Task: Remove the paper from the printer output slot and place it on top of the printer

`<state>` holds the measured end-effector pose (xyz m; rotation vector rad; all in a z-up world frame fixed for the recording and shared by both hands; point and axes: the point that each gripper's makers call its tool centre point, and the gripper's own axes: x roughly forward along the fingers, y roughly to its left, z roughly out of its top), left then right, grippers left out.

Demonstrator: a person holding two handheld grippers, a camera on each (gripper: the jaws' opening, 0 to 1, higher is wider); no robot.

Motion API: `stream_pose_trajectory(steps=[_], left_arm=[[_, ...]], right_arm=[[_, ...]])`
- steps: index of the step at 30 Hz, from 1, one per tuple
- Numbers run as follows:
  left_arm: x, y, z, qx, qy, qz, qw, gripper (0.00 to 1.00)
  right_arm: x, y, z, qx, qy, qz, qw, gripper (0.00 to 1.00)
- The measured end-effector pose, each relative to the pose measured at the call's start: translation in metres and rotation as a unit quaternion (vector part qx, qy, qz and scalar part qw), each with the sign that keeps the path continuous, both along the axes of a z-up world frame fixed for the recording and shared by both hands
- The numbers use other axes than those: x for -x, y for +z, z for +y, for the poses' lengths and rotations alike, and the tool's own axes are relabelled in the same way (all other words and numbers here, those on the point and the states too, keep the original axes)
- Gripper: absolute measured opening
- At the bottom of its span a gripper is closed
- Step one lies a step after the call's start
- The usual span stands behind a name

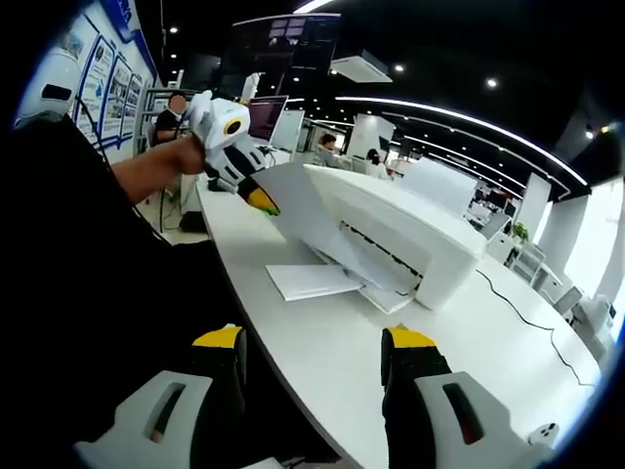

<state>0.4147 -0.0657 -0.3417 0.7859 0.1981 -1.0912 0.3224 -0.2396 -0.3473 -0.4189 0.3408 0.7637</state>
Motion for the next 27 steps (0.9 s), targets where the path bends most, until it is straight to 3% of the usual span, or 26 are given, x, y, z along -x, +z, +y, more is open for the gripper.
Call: stream_pose_trajectory(steps=[27], left_arm=[[-0.008, 0.011, 0.007, 0.003, 0.003, 0.001, 1.0, 0.06]], right_arm=[[0.0, 0.001, 0.0, 0.004, 0.002, 0.0, 1.0, 0.51]])
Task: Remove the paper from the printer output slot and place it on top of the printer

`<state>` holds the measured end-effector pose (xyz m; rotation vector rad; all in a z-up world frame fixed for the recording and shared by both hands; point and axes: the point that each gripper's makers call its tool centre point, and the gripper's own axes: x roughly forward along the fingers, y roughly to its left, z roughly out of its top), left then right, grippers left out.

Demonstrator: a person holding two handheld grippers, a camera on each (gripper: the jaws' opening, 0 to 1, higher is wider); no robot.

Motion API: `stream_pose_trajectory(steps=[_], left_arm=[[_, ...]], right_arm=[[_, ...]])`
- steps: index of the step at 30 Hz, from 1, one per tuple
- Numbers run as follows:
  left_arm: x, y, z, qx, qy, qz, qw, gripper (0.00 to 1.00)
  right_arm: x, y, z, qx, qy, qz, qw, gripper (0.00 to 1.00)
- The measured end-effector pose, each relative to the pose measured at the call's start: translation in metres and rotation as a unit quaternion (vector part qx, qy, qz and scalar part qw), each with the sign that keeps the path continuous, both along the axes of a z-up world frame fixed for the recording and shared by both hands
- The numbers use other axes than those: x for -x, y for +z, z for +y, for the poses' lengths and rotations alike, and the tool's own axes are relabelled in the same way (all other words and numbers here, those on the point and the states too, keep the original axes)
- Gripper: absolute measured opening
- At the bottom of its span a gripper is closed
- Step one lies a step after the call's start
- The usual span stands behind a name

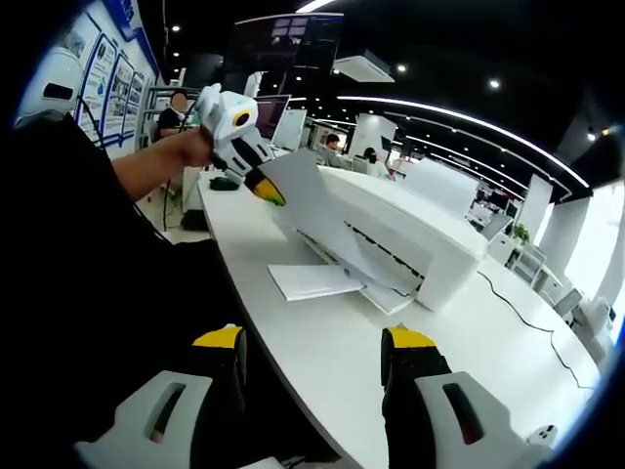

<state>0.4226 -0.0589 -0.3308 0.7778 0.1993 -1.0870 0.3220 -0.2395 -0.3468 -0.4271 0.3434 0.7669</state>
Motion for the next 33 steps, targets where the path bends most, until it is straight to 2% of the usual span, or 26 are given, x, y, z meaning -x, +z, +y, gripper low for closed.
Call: stream_pose_trajectory(steps=[33], left_arm=[[-0.0047, 0.008, 0.0025, -0.007, 0.002, 0.004, 1.0, 0.05]], right_arm=[[0.0013, 0.0031, 0.0027, 0.002, 0.002, -0.003, 1.0, 0.51]])
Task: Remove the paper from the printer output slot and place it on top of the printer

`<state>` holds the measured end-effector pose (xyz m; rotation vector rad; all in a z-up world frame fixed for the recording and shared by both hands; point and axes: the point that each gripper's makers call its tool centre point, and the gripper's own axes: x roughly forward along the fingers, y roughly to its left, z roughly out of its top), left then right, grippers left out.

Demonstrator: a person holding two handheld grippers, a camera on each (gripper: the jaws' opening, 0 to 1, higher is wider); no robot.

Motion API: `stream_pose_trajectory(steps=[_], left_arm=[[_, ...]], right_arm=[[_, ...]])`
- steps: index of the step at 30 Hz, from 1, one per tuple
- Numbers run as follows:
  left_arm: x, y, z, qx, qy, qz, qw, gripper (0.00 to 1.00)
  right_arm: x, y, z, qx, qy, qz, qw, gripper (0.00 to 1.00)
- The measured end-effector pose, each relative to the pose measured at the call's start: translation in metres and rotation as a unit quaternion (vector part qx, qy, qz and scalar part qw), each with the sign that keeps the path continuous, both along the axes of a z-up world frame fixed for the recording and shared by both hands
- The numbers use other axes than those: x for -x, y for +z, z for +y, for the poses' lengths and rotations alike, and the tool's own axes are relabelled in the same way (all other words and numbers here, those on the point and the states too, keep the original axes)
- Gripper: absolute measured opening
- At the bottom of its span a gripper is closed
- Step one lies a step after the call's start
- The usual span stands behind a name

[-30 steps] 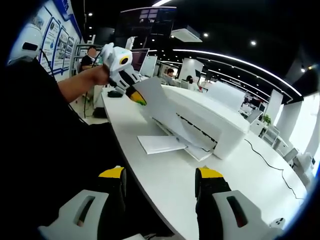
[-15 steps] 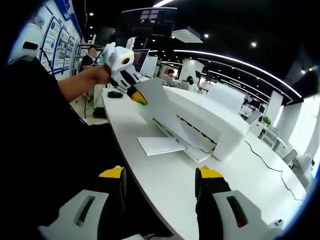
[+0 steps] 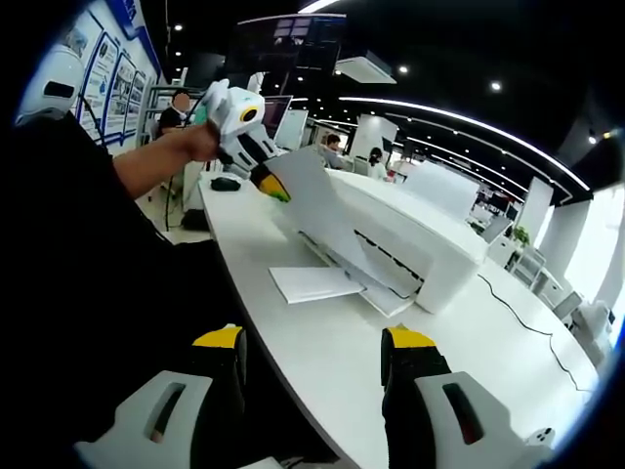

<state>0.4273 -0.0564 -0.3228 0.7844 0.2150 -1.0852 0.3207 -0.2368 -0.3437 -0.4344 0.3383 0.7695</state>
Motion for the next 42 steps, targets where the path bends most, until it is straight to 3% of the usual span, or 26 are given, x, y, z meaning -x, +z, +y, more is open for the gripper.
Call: stream_pose_trajectory(steps=[42], left_arm=[[-0.008, 0.01, 0.002, 0.021, 0.002, 0.018, 0.9996, 0.05]], right_arm=[[0.0, 0.003, -0.004, 0.0, -0.002, -0.003, 1.0, 0.51]])
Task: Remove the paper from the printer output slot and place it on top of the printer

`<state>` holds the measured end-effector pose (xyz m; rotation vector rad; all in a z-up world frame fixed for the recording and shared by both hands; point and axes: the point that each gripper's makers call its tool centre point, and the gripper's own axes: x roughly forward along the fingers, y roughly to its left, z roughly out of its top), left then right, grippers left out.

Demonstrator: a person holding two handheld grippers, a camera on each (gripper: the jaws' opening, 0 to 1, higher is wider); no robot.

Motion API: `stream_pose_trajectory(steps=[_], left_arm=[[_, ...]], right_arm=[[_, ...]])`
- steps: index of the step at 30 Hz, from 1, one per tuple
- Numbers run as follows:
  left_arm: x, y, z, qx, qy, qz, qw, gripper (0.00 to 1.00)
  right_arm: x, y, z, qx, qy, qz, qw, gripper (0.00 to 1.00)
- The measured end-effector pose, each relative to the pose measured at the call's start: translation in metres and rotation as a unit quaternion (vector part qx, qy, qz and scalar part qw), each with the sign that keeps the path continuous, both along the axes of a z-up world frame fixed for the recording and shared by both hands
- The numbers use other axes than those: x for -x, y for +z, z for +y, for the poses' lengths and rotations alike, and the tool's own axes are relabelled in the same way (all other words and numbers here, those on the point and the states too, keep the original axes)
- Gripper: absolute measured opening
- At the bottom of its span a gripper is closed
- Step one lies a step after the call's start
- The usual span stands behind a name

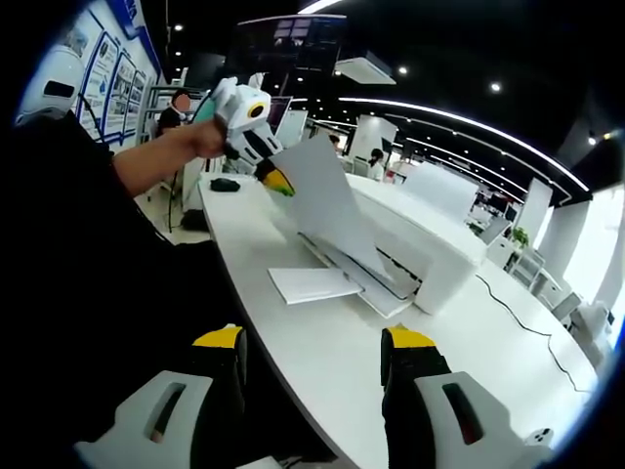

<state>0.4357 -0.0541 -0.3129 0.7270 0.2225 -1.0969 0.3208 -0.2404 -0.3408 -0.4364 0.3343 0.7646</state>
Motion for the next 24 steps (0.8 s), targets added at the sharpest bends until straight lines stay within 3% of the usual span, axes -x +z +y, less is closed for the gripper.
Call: stream_pose_trajectory(steps=[24], left_arm=[[-0.0063, 0.0065, 0.0029, 0.007, 0.002, 0.005, 1.0, 0.05]], right_arm=[[0.0004, -0.0009, 0.0001, -0.001, 0.0, -0.001, 1.0, 0.51]])
